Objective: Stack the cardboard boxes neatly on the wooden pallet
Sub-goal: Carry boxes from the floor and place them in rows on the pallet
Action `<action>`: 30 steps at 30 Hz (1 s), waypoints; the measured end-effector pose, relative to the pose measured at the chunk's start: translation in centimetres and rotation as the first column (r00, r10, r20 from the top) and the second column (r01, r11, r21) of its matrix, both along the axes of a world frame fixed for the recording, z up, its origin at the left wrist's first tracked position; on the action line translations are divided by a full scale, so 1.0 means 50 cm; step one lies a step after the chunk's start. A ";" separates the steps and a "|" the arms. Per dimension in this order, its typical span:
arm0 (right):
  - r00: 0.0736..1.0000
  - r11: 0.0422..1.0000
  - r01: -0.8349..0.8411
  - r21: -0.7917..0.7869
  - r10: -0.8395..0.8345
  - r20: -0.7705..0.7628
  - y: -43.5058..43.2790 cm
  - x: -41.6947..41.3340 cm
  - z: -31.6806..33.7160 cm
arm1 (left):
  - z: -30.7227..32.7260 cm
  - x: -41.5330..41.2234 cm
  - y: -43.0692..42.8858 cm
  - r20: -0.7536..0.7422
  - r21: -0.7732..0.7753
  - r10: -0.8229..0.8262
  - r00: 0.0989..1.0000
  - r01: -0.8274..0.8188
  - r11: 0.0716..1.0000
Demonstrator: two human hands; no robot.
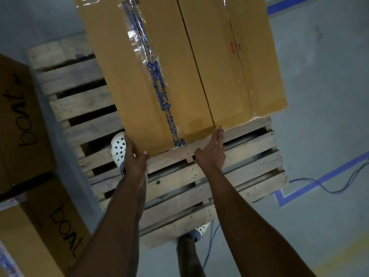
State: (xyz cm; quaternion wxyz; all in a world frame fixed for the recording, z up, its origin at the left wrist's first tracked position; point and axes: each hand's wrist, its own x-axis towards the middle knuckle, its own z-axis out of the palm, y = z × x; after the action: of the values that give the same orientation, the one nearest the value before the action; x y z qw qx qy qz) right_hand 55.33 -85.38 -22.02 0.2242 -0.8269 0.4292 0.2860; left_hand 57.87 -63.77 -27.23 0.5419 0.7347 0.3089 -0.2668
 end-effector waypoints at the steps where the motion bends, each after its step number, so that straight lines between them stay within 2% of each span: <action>1: 1.000 1.000 -0.017 0.008 0.017 -0.012 -0.004 -0.002 0.000 | -0.003 0.000 0.002 -0.001 -0.020 0.023 1.000 -0.023 1.000; 7: 0.990 0.994 -0.112 -0.012 0.110 -0.091 -0.016 0.007 0.009 | -0.007 -0.004 0.008 -0.012 -0.077 0.120 0.993 -0.120 0.990; 12: 0.985 0.992 -0.128 -0.001 0.127 -0.119 -0.022 0.011 0.019 | -0.006 0.004 0.004 -0.063 -0.094 0.083 0.995 -0.089 0.992; 17: 0.979 0.989 -0.147 -0.007 0.145 -0.144 -0.033 0.021 0.024 | 0.001 0.009 0.008 -0.054 -0.090 0.069 0.996 -0.073 0.993; 20: 0.977 0.988 -0.151 0.003 0.150 -0.150 -0.030 0.015 0.018 | 0.014 0.017 0.012 -0.065 -0.063 -0.017 0.998 0.013 0.998; 27: 0.993 0.981 -0.102 0.164 0.109 -0.036 -0.002 -0.016 0.042 | 0.088 -0.001 0.022 -0.010 -0.095 -0.245 0.970 0.243 0.965; 30: 0.992 0.977 -0.127 0.169 0.126 0.012 0.015 -0.050 0.085 | 0.130 -0.038 0.028 -0.063 -0.085 -0.266 0.962 0.261 0.962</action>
State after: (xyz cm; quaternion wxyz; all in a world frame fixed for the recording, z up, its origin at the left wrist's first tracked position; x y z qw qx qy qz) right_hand 52.84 -84.64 -17.77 0.2755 -0.8306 0.3497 0.3345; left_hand 55.97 -62.36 -20.71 0.5173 0.7378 0.2178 -0.3750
